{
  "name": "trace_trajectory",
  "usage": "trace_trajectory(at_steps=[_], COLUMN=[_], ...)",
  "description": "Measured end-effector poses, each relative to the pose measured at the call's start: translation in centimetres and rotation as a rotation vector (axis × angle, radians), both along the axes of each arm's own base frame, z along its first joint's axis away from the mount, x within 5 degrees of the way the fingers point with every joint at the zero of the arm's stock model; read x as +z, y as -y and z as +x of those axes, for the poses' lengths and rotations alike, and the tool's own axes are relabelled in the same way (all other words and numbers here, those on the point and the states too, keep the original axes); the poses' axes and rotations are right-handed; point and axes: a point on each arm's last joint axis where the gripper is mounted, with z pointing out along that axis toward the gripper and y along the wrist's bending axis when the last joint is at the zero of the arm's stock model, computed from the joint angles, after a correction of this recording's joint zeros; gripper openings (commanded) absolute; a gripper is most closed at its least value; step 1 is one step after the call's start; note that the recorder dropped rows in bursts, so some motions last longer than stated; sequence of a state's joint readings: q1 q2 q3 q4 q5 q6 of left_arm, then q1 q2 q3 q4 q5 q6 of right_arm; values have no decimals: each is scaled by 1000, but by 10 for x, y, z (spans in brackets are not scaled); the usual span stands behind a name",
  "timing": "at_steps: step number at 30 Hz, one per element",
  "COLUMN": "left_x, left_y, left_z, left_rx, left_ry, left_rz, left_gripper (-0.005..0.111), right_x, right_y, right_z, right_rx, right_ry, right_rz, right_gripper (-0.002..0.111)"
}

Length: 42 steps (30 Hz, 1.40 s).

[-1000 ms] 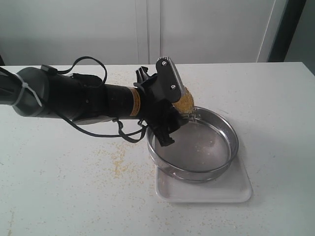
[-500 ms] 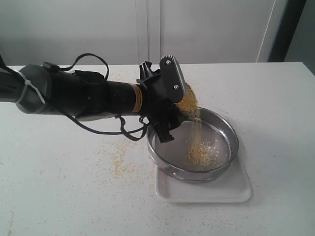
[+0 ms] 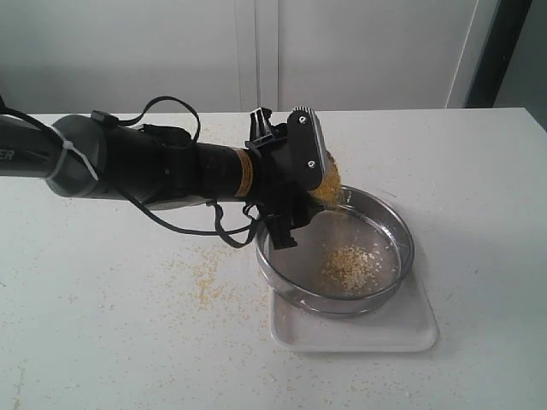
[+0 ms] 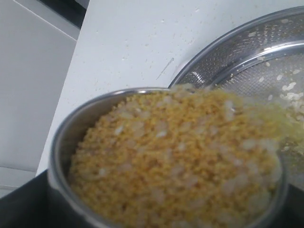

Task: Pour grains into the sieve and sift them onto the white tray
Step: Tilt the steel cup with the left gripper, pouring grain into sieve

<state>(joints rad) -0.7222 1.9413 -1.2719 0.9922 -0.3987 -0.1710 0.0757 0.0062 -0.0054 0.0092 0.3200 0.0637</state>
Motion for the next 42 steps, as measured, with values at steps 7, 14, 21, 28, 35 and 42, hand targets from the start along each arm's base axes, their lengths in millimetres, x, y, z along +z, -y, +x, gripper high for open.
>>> trace_trajectory(at_steps=[7, 14, 21, 28, 35, 42], left_x=[0, -4, -13, -7, -8, -8], left_y=[0, 1, 5, 8, 7, 7], left_z=[0, 2, 9, 12, 12, 12], left_rx=[-31, -37, -26, -55, -80, -101], left_ry=[48, 52, 50, 107, 145, 169], left_rz=[37, 51, 80, 103, 158, 180], left_gripper=[0, 0, 0, 0, 0, 0], right_x=[0, 0, 0, 0, 0, 0], right_y=[0, 0, 0, 0, 0, 0], right_z=[0, 0, 0, 0, 0, 0], right_rx=[0, 0, 0, 0, 0, 0], right_ry=[0, 0, 0, 0, 0, 0], right_rz=[0, 0, 0, 0, 0, 0], right_gripper=[0, 0, 0, 0, 0, 0])
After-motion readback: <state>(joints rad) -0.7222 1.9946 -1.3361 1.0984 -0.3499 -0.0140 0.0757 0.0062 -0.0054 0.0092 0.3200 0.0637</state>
